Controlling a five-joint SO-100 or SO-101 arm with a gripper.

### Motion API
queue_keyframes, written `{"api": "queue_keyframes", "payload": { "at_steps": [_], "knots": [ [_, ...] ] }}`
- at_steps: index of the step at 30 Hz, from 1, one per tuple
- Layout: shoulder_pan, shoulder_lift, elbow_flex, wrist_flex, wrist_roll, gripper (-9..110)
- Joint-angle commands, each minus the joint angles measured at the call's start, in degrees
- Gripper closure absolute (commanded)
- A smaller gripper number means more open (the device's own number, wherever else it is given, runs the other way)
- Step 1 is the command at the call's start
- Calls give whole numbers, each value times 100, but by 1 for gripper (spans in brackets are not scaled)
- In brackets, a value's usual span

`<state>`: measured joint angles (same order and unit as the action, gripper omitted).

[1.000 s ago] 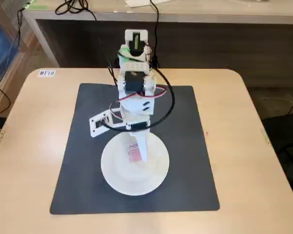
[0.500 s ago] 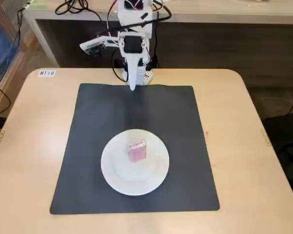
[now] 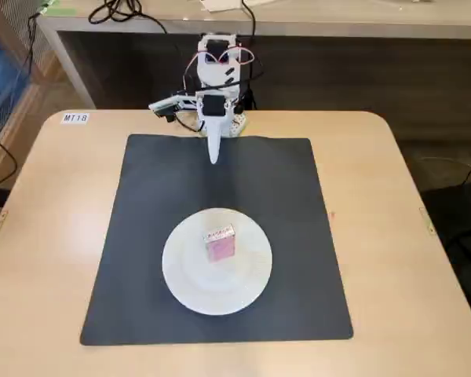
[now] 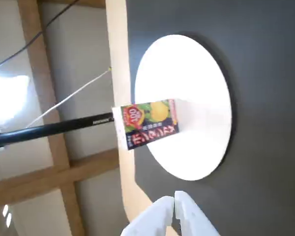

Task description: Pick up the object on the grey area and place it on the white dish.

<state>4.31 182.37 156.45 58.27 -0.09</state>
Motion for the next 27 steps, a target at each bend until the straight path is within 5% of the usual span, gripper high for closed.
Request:
{"api": "queue_keyframes", "payload": {
  "at_steps": [1,13,19,22,27],
  "knots": [
    [-26,914,747,0,53,102],
    [-114,967,2303,-158,-519,102],
    [-79,967,2329,-141,-545,102],
    [-114,967,2329,-149,-580,91],
    [-149,967,2329,-149,-633,95]
  ]
}}
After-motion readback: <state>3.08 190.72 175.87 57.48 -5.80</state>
